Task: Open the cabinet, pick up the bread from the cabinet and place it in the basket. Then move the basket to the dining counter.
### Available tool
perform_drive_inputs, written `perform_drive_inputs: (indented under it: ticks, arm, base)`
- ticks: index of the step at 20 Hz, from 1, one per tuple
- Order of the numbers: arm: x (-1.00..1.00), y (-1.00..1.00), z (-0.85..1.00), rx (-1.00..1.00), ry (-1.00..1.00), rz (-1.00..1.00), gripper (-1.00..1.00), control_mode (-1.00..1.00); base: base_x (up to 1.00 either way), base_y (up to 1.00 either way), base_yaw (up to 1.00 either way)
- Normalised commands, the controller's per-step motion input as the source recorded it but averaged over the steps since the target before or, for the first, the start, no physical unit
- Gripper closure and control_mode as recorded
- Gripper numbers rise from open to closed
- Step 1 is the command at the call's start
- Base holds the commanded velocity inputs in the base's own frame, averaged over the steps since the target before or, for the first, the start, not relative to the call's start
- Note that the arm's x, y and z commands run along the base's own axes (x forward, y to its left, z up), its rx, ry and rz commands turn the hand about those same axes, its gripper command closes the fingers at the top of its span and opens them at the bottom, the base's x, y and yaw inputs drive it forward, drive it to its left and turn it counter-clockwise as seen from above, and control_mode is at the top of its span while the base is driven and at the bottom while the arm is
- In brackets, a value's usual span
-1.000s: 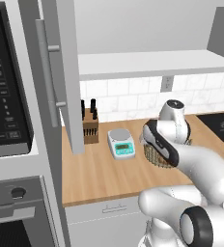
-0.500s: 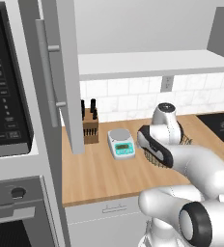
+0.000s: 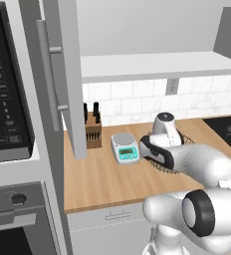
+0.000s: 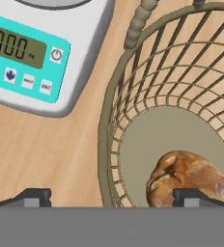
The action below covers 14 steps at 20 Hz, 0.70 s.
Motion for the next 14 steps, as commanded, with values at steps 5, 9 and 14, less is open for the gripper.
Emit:
perform_drive_inputs:
  ticks: [5, 9, 14]
  arm:
    - [0.01, -0.26, -0.51, -0.03, 0.09, 0.06, -1.0, -1.0]
    - [0.0, -0.31, -0.63, -0.09, 0.08, 0.03, 1.0, -1.0]
    - [0.0, -0.26, -0.39, -0.08, 0.01, 0.08, 1.0, -1.0]
  base:
    - [0.0, 0.0, 0.0]
    - [0.0, 0.0, 0.0]
    - [0.0, 0.0, 0.0]
